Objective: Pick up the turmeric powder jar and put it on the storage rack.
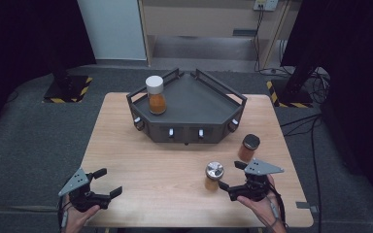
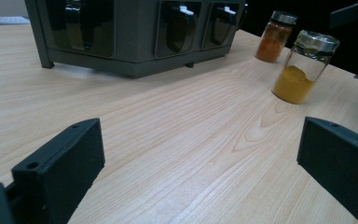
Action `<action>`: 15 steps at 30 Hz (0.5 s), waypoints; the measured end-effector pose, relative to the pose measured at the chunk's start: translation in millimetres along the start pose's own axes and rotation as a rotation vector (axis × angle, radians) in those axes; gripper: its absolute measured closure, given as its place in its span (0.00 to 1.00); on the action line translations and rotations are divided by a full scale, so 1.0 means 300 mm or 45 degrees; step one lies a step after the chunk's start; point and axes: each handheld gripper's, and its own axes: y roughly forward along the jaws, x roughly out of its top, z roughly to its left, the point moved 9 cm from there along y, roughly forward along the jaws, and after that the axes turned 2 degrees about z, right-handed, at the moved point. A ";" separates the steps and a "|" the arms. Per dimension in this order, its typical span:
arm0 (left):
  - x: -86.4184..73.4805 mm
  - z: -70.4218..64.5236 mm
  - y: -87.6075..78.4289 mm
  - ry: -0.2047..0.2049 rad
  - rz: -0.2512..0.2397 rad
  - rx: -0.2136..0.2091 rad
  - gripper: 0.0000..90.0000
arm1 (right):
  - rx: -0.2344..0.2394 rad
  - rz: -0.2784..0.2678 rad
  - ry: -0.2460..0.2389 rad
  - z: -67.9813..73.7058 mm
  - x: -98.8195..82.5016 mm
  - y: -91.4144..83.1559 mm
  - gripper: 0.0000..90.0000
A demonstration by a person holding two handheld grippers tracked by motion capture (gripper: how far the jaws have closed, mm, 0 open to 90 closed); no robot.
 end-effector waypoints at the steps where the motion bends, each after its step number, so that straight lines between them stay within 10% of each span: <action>1: 0.000 0.000 0.000 0.001 0.001 -0.001 0.00 | 0.001 0.009 -0.004 0.003 0.003 0.012 0.07; 15: 0.000 0.001 0.000 -0.006 -0.001 -0.012 0.00 | 0.034 0.031 0.015 -0.012 0.004 0.119 0.13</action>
